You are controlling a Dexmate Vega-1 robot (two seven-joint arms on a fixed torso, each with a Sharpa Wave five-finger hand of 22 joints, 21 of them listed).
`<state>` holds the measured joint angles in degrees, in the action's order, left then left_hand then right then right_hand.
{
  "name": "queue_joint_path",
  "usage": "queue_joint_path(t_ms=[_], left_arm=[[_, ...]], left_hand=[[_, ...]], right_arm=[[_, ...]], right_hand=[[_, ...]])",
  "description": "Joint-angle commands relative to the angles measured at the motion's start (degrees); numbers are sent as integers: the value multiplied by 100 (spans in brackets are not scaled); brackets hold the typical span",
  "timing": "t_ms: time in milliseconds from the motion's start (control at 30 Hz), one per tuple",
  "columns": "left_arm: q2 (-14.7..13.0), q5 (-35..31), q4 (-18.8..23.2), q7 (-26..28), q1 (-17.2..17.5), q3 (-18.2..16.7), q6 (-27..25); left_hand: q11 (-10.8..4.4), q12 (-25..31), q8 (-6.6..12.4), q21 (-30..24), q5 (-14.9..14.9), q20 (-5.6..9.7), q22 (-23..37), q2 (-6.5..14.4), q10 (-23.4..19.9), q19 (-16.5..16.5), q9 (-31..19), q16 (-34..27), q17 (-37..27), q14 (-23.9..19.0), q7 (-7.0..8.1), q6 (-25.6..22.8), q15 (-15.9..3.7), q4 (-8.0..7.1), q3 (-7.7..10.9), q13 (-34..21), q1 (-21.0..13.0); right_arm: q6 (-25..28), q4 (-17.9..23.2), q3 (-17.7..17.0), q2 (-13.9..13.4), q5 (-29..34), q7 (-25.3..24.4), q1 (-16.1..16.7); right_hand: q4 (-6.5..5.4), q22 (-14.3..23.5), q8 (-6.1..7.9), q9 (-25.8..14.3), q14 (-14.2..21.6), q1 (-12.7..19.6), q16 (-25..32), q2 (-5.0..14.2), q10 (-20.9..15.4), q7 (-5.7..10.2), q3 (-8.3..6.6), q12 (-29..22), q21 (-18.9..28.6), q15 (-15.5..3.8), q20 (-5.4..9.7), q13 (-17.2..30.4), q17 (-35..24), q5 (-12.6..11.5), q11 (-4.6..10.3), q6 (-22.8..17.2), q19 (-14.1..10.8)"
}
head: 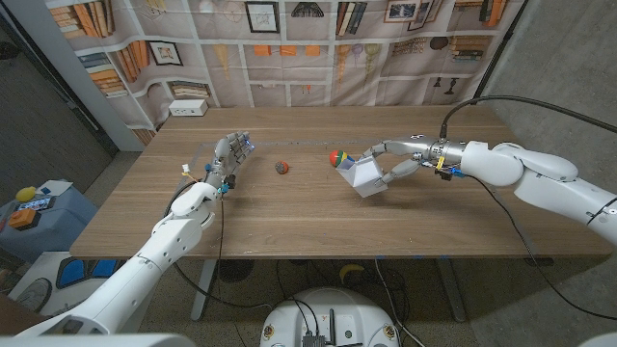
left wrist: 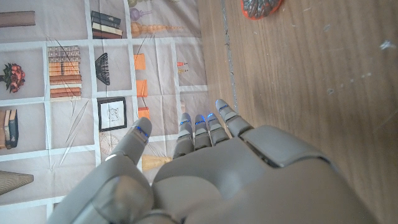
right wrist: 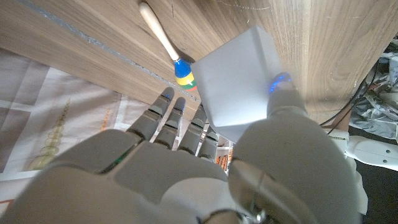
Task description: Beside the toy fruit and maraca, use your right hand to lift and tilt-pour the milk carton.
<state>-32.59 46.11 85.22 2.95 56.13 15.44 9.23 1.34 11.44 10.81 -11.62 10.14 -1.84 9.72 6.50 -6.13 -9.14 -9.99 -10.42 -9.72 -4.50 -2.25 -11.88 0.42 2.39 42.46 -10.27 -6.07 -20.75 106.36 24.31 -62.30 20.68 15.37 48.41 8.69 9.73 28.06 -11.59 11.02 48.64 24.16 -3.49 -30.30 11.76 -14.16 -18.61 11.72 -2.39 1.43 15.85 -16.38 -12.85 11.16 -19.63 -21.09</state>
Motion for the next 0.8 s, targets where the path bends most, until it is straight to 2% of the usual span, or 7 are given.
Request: queue_joint_path(t_ms=[33,367,500,800], left_arm=[[76,36,-276,-119,-169,43,-8],[141,49,-450,-194,-250,73,13],[176,58,-507,-209,-264,78,33],[197,40,-519,-215,-242,70,110]], left_hand=[[-19,-19,-12,23,-12,-12,32,420,-19,-32,-33,-5,-12,-13,6,-34,15,-4,37,-9,-71],[-3,-20,-16,23,-12,-16,33,424,-18,-35,-33,-6,-14,-12,10,-30,19,-9,34,-9,-72],[-3,-23,-17,24,-12,-16,33,424,-14,-34,-33,-7,-14,-13,11,-28,20,-10,33,-9,-73],[9,-22,-18,24,-13,-16,33,424,-15,-36,-33,-8,-16,-15,20,-27,22,-14,29,-9,-74]], right_arm=[[552,483,-38,-179,568,194,-80],[857,834,-30,-304,1035,426,-157],[942,953,-25,-341,1219,518,-190],[1186,1308,-25,-415,1702,769,-218]], right_hand=[[-39,23,47,-18,61,16,42,58,-67,9,-16,3,43,-460,17,13,-11,12,0,-41,-40],[-37,23,44,-19,79,12,58,72,-73,21,-14,19,37,-489,24,27,-14,26,19,-42,-60],[-32,23,35,-19,107,15,78,86,-81,28,-14,34,55,-505,-84,40,-17,36,17,-29,-141],[-28,23,27,-19,115,17,89,98,-101,42,-12,45,45,-517,-95,54,-19,46,30,-21,-157]])
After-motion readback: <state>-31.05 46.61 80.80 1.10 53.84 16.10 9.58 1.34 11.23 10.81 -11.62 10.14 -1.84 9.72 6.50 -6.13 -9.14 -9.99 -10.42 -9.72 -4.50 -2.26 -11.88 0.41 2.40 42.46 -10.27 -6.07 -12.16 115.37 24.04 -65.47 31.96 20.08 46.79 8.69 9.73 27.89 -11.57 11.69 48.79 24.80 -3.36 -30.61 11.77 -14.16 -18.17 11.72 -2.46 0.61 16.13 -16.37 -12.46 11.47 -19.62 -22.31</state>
